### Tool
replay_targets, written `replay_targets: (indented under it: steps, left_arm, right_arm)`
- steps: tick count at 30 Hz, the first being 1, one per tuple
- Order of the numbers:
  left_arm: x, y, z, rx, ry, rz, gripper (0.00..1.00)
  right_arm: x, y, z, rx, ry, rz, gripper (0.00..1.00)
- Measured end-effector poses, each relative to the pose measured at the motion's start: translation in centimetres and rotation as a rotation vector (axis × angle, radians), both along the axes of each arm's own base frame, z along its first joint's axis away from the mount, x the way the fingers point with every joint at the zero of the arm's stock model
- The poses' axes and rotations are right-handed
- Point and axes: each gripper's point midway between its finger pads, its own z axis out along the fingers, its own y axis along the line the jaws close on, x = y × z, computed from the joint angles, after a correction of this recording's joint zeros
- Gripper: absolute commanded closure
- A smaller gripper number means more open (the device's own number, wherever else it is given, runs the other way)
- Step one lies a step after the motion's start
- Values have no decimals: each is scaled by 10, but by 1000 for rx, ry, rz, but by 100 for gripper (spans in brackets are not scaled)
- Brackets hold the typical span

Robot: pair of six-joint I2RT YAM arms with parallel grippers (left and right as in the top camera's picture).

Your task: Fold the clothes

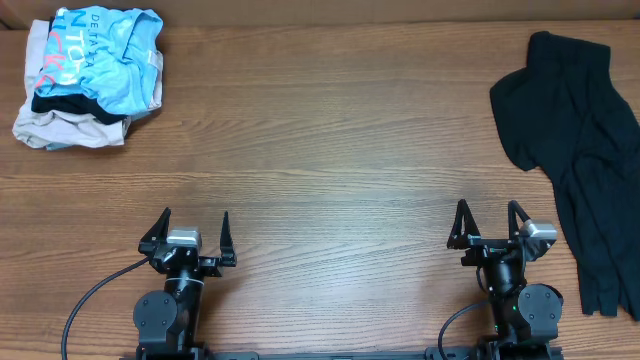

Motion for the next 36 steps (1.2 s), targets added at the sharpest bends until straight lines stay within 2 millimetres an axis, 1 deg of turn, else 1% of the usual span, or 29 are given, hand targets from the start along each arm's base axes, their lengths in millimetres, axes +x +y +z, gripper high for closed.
replay_targets:
  steps: [13, 19, 25, 26, 28, 30, 33, 36]
  left_arm:
    - [0, 0, 1, -5, -3, 0, 0]
    - [1, 0, 14, -143, -50, 7, 0]
    - [-1, -1, 14, -218, -21, 5, 0]
    - [-2, -1, 17, -221, -12, 6, 0]
    - [-6, -2, 30, -220, -16, 3, 0]
    - [-9, -2, 47, -220, -27, 1, 0]
    - [-12, -2, 78, -214, -35, 0, 0]
    - [-8, -3, 95, -209, -4, 1, 0]
  right_arm:
    - [0, 0, 0, 0, 2, -1, 0]
    - [0, 0, 0, 0, 0, 0, 0]
    - [0, 0, 4, -8, -12, -1, 0]
    - [-1, 0, 7, -22, -20, 0, 0]
    - [-2, 0, 20, -50, -45, 0, 0]
    - [-7, 0, 43, -85, -93, -3, 0]
    - [-18, -1, 86, -127, -160, -7, 0]
    - [-23, -1, 114, -145, -175, -9, 0]
